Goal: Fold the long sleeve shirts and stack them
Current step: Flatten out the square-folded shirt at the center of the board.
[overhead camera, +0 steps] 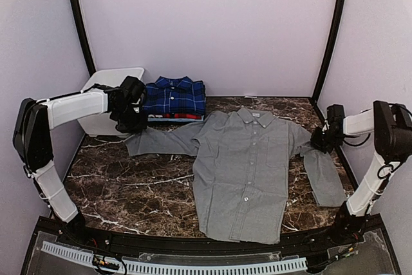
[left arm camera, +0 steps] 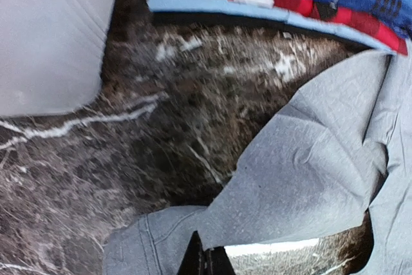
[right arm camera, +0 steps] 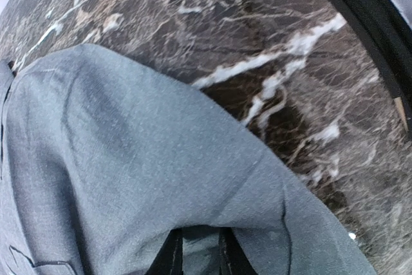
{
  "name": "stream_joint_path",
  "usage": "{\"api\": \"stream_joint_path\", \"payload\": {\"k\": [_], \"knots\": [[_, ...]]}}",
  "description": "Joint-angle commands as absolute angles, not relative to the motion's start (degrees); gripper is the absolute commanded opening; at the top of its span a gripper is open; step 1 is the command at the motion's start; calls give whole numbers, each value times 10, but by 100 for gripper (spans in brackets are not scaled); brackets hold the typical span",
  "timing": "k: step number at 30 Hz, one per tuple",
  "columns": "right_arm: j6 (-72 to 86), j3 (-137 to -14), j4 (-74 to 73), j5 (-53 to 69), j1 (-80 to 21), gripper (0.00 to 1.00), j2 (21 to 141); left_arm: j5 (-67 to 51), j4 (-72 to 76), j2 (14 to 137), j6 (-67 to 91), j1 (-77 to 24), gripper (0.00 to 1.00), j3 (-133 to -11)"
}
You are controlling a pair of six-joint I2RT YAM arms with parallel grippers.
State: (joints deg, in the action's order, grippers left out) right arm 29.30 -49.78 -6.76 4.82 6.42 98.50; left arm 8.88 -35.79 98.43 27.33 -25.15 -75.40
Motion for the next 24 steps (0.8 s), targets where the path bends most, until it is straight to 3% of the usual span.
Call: {"api": "stream_joint_path", "payload": {"k": [1,6,11,18,24], "knots": [[270,-542,-113,14,88,18,1003,121,-387,1006,231,-230,0,-838],[258,-572,-134,4,103,19,1006,103,-393,1010,212,-224,0,-930],[258,-568,-130,33,100,21,979,-60,-380,997,160,-232,0,-1002],[248,-581,-146,30,17,34,938,-144,-378,977,111,-275,0,-1052],[258,-597,-145,31,-59,38,931,-239,-329,970,96,-299,0,-1110]]}}
